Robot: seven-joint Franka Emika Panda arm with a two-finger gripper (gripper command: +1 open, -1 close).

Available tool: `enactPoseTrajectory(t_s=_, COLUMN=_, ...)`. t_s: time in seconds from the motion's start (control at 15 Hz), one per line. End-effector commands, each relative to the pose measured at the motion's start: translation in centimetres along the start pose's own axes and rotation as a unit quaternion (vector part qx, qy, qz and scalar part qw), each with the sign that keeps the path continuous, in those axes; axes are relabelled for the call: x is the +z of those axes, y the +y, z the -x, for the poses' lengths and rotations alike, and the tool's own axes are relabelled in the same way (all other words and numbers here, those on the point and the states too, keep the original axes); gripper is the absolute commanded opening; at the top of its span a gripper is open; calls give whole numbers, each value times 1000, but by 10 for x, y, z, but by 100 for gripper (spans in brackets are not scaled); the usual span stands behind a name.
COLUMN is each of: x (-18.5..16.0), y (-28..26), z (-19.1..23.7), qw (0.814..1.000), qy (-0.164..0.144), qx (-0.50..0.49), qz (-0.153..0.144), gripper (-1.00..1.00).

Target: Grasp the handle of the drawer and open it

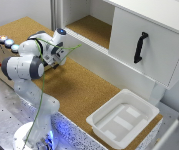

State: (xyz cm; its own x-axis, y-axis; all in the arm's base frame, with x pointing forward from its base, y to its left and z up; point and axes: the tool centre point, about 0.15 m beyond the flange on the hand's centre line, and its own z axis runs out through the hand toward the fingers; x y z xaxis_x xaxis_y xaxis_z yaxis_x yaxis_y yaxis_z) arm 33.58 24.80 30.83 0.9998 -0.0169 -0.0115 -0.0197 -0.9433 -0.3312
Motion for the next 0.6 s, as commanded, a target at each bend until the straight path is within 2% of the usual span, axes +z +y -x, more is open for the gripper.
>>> enactPoseTrajectory(t_s=0.0, x=44, y=67, z=-6, qw=999, qy=-5, qx=8, qz=-47, gripper=-100)
enactPoseTrajectory(t_s=0.53, x=34, y=106, z=-12, qw=999, qy=-9, qx=16, qz=-26, gripper=-100)
